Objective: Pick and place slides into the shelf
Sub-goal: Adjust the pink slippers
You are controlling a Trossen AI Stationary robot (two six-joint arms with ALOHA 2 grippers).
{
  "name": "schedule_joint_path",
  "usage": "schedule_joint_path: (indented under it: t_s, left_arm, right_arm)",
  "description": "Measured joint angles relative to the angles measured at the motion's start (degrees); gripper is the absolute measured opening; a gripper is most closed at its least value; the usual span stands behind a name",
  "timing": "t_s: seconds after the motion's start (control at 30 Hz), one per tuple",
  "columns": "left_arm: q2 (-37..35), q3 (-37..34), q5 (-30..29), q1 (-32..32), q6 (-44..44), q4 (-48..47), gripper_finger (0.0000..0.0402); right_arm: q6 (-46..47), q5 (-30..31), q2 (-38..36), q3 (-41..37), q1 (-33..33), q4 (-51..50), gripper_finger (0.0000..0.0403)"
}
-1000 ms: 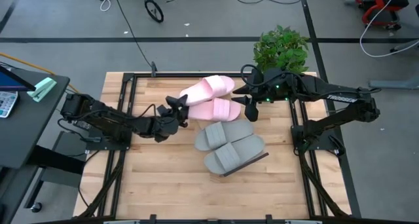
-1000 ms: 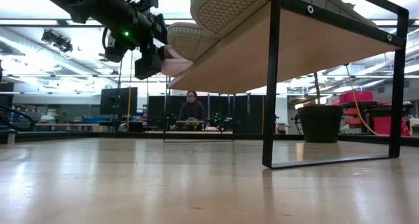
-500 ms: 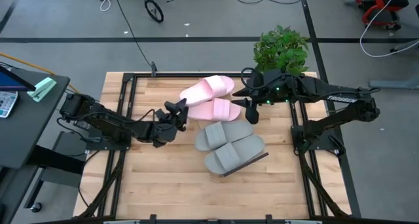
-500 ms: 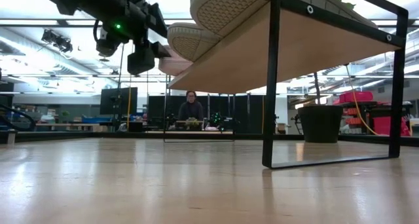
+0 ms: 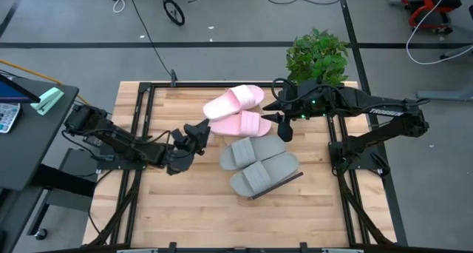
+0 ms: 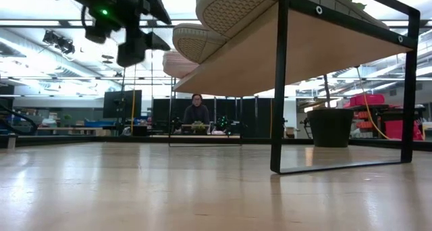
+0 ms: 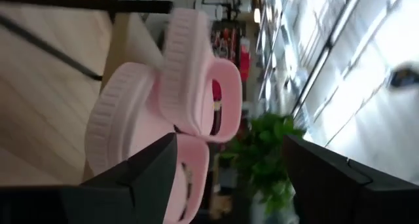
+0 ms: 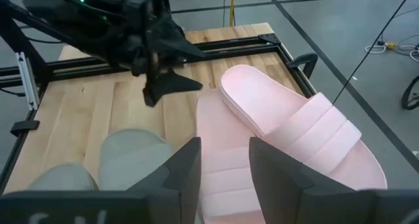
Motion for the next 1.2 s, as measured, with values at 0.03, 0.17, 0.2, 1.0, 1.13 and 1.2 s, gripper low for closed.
schedule_joint_path:
  t_s: [0.03,0.17,0.2,1.0,1.13,1.2]
  left_arm:
    - [-0.6,0.0,0.0,-0.5,3.0,-0.2,0.028]
    - [-2.3,0.0,0.7,-1.2,13.6,-2.5,0.0279]
    - [-2.5,0.0,2.3,-0.8,15.8,-3.2,0.0279]
    - [-8.9,0.0,18.4,0.0,-0.6,-29.2,0.0257]
    - [-8.9,0.0,18.5,0.2,-5.8,-34.2,0.0263]
    - [-8.8,0.0,18.5,1.0,-6.1,-34.3,0.0267]
  right_arm:
    - [0.0,0.0,0.0,0.0,0.0,-0.1,0.0134]
    - [-0.4,0.0,0.0,0.0,0.0,-0.1,0.0134]
    - [-0.5,0.0,0.0,0.0,0.0,-0.1,0.0134]
    - [1.0,0.0,0.0,0.0,0.0,-0.2,0.0134]
    - [1.0,0.0,0.0,0.0,0.0,-0.2,0.0134]
    - [1.0,0.0,0.0,0.0,0.0,-0.2,0.0134]
